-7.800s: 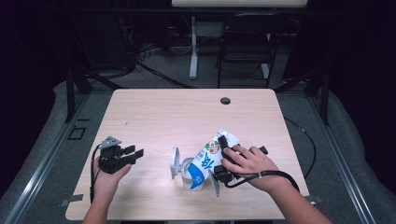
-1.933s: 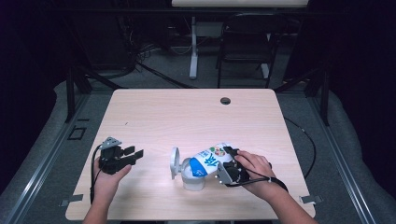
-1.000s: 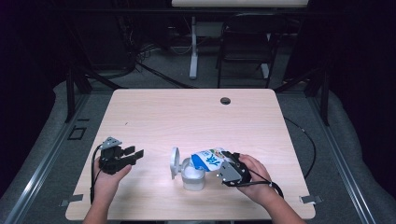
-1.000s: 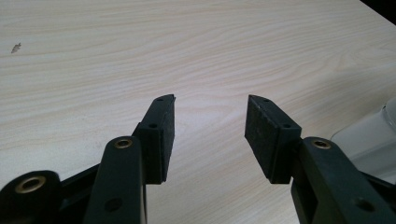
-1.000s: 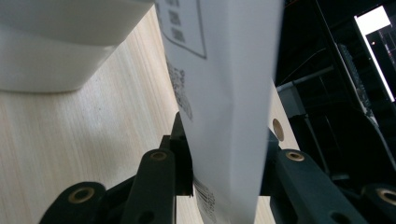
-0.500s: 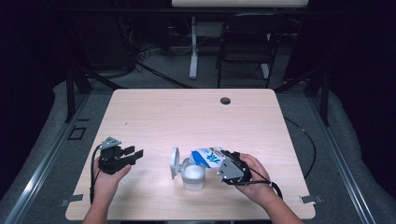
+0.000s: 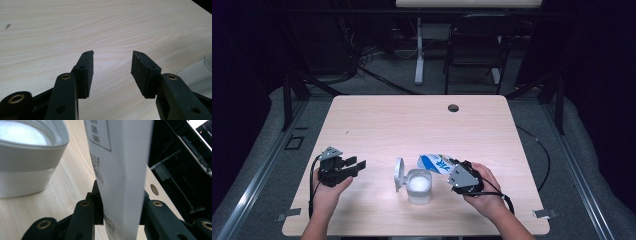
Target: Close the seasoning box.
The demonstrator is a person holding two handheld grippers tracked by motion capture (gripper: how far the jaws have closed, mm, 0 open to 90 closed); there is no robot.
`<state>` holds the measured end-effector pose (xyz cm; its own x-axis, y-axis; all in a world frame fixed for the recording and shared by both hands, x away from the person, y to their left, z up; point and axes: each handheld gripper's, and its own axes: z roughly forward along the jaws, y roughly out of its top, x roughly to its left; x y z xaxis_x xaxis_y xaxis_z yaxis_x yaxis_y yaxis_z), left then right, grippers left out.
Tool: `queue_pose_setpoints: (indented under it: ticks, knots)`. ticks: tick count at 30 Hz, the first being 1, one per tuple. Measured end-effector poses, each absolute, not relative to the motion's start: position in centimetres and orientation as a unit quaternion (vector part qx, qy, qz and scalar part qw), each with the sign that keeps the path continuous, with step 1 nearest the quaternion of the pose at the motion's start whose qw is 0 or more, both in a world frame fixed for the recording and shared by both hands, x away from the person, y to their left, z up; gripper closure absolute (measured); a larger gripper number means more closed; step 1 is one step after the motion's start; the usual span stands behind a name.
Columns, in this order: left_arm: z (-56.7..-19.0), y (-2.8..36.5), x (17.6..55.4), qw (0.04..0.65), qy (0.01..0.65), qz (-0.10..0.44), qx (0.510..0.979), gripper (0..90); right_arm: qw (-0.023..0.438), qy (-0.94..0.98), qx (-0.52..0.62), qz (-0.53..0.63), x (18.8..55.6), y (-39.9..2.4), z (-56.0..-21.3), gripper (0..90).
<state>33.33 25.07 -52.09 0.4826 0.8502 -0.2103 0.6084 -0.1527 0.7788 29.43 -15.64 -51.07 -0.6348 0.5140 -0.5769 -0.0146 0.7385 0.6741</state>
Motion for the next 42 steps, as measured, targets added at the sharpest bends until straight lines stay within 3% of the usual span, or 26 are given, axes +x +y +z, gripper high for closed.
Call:
queue_pose_setpoints:
  ticks: [42]
  knots:
    - [-51.9,25.0,33.2,0.436,0.488,0.143,0.742,53.1,0.263,0.782,0.404,0.394,33.3,-18.8,-53.0,71.4]
